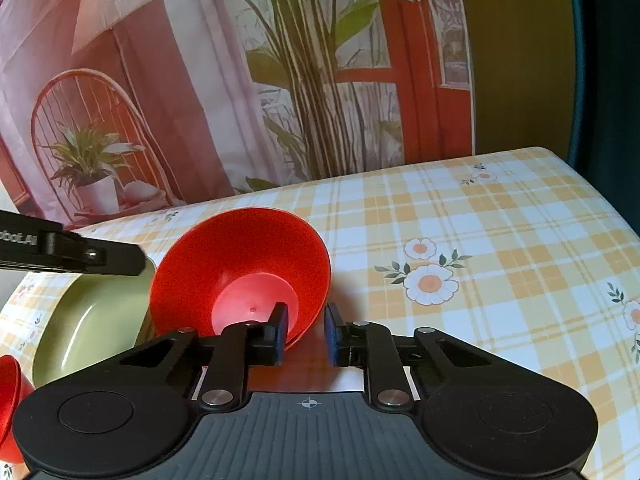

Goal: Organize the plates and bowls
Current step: 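Carry the red bowl with both grippers over another red bowl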

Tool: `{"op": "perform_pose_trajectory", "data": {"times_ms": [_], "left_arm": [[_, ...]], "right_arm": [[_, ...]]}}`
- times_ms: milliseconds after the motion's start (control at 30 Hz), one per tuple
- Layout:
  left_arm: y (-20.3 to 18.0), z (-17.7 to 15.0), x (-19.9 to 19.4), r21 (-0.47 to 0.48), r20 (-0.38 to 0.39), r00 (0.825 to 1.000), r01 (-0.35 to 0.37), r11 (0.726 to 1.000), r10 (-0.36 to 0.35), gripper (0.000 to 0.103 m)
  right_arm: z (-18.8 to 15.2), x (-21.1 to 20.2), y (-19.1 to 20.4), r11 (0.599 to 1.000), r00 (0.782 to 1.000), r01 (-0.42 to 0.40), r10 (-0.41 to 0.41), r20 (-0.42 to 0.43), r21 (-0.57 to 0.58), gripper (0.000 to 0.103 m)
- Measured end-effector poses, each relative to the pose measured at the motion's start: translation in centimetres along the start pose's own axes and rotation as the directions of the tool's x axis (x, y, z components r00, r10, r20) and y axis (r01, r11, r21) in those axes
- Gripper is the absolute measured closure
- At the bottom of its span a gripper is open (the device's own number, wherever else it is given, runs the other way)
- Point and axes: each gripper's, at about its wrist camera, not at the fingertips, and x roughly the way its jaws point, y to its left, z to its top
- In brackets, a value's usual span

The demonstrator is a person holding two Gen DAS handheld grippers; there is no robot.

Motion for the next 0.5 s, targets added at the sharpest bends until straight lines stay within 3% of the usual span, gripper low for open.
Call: {"op": "perform_pose_trajectory", "data": {"times_ms": [500], "left_arm": [[-1.4, -0.6, 2.3, 0.032, -0.047, 0.999, 0.002, 0.999, 0.000, 0.085]], "right_arm": [[-0.3, 0.0, -0.4, 1.000, 1.000, -0.005, 0.005, -0.005, 0.015, 0.089]]}}
